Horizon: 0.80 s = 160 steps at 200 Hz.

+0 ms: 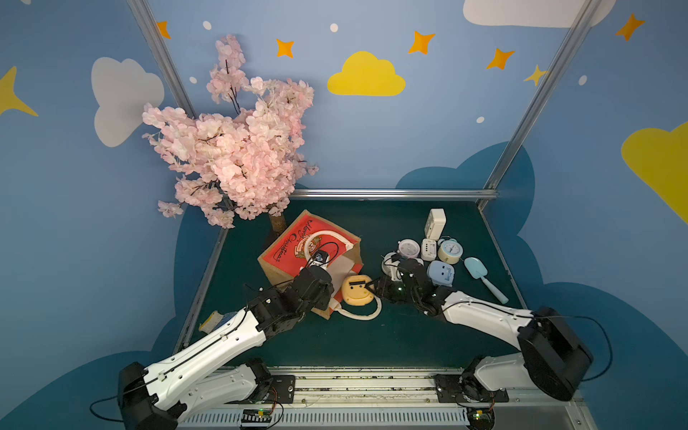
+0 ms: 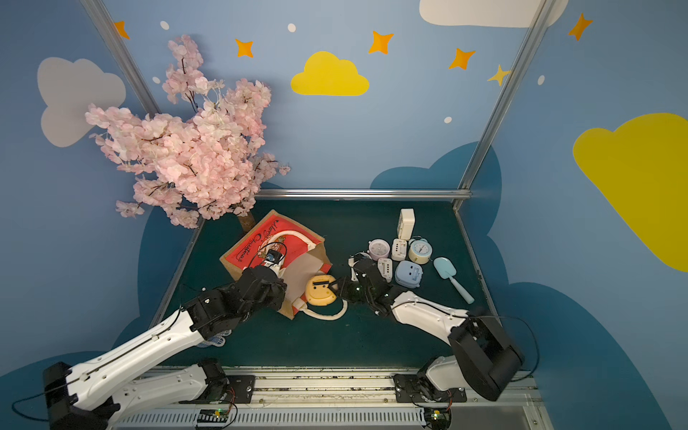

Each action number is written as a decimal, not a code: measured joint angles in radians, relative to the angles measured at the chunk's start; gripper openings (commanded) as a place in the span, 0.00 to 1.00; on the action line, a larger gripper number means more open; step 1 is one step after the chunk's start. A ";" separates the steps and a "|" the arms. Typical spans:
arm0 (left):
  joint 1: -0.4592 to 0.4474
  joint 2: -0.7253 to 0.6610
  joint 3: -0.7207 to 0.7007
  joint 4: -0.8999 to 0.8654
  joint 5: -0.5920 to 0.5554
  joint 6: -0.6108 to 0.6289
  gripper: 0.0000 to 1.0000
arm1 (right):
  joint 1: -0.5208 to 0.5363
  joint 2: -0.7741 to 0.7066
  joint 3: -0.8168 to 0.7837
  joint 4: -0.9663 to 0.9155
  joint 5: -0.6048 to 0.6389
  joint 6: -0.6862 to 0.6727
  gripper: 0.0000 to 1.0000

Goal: Take the alarm clock out of the canvas bag
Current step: Pick up the alarm from the canvas bag, then place the alarm at the center of the board.

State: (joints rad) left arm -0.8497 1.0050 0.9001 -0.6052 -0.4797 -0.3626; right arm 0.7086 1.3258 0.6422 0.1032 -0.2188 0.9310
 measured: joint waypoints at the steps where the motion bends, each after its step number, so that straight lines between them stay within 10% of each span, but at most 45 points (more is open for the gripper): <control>1: 0.000 0.000 0.000 0.000 0.000 0.000 0.03 | -0.003 -0.003 -0.002 -0.005 0.001 -0.001 0.02; 68: 0.004 0.000 0.000 0.001 0.001 0.001 0.03 | -0.249 -0.105 -0.131 -0.179 0.048 -0.122 0.07; 94: 0.005 0.005 0.000 0.007 0.009 0.009 0.09 | -0.269 -0.060 -0.133 -0.191 0.054 -0.162 0.48; 124: 0.007 0.024 0.000 0.016 0.019 0.023 0.40 | -0.274 -0.049 -0.131 -0.193 0.062 -0.194 0.82; 160: 0.010 0.023 0.000 0.012 0.004 0.019 0.92 | -0.275 -0.200 -0.139 -0.276 0.139 -0.208 0.87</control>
State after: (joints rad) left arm -0.8394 1.0283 0.9001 -0.5934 -0.4755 -0.3439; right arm 0.4339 1.1263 0.5030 -0.1726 -0.0799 0.7235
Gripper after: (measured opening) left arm 0.809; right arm 0.862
